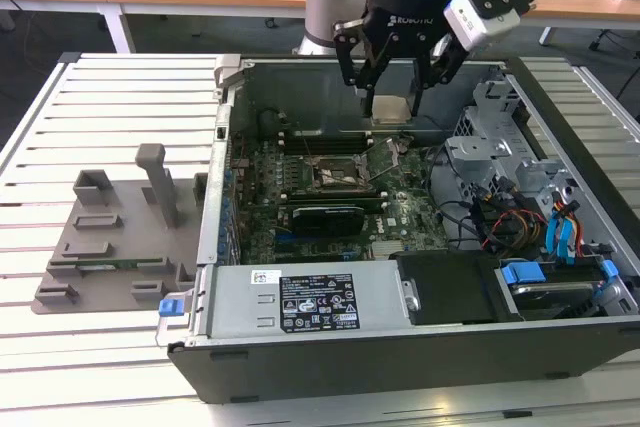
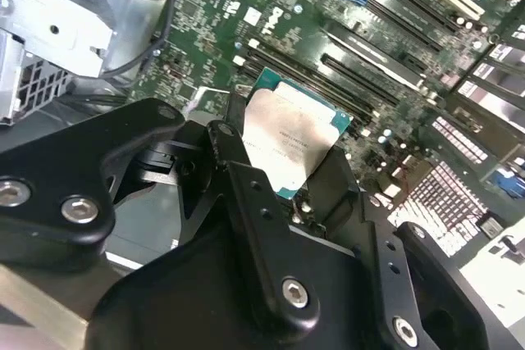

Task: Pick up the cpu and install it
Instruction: 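Pick up the cpu and move it towards the insertion slot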

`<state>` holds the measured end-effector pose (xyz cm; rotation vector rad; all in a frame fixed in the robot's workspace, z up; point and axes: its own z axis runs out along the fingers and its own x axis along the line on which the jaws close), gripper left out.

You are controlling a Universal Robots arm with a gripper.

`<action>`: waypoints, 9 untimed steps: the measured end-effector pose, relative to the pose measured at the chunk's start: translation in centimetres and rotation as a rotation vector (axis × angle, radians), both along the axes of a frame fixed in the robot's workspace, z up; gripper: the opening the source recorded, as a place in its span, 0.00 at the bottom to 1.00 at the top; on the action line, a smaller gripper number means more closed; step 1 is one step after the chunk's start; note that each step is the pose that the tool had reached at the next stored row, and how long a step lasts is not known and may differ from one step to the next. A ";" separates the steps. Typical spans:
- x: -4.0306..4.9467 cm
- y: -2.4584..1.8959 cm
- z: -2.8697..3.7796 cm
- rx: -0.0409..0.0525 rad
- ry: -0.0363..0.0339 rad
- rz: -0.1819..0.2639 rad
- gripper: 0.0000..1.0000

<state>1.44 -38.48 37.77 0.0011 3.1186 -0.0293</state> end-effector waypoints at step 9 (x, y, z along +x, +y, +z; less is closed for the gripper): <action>2.03 1.18 -1.34 -0.0008 0.0014 0.000 0.55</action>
